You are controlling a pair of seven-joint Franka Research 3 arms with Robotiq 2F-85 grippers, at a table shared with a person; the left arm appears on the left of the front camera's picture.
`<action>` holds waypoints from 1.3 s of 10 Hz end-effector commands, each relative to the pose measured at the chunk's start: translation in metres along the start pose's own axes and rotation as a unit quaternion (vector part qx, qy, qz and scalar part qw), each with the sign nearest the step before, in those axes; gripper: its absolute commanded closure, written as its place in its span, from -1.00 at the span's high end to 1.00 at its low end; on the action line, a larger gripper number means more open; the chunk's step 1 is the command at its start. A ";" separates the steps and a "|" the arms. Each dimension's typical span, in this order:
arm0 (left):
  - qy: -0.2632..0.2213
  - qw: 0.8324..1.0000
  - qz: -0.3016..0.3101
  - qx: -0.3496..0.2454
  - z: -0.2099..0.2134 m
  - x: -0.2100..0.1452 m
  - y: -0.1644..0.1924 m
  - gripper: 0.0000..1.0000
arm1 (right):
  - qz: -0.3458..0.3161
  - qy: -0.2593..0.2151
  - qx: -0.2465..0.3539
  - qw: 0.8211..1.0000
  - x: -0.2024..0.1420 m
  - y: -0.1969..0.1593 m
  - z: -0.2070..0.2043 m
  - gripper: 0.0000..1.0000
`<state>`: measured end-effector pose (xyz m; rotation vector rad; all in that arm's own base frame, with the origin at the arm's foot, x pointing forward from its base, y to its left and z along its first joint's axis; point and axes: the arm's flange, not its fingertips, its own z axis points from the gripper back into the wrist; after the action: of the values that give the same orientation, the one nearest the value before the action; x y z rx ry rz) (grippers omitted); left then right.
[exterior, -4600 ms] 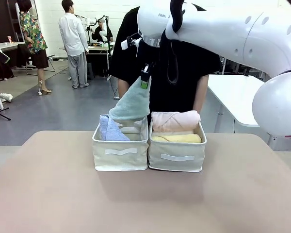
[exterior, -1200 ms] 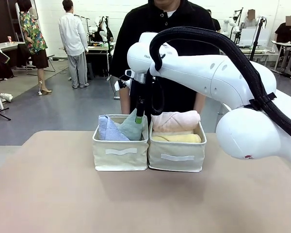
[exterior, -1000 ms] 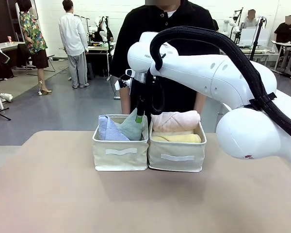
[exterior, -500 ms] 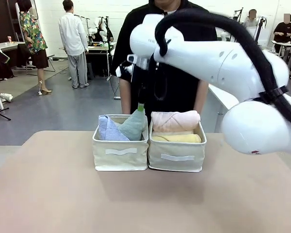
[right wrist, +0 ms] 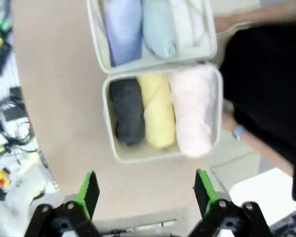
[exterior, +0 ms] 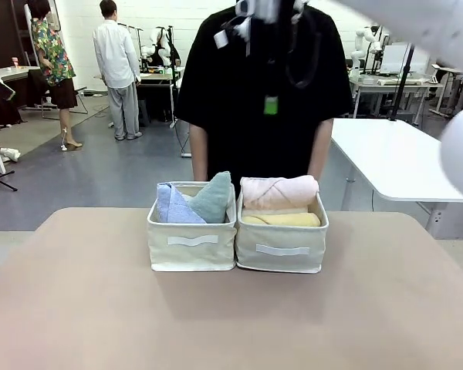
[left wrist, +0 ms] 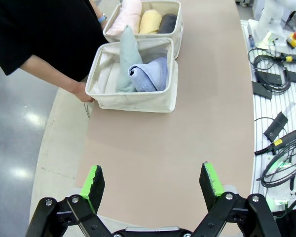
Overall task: Sort the towels based on their folding style.
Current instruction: Pick up another triangle-folded towel from the table and place it in the left Fabric basket.
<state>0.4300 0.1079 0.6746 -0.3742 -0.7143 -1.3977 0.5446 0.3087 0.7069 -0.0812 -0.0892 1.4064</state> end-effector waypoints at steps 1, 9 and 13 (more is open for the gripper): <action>-0.005 1.000 -0.003 0.000 0.001 0.000 -0.001 1.00 | -0.092 -0.026 -0.013 0.995 -0.116 0.071 -0.056 1.00; -0.005 1.000 -0.003 0.000 0.001 0.000 -0.001 1.00 | -0.178 -0.123 -0.024 0.976 -0.238 0.017 -0.075 1.00; -0.005 1.000 -0.003 0.000 0.001 0.000 -0.001 1.00 | -0.209 -0.124 -0.042 0.969 -0.255 0.043 -0.074 1.00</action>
<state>0.4299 0.1080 0.6747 -0.3760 -0.7126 -1.3984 0.4826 0.0717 0.6264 0.0498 -0.3520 1.0002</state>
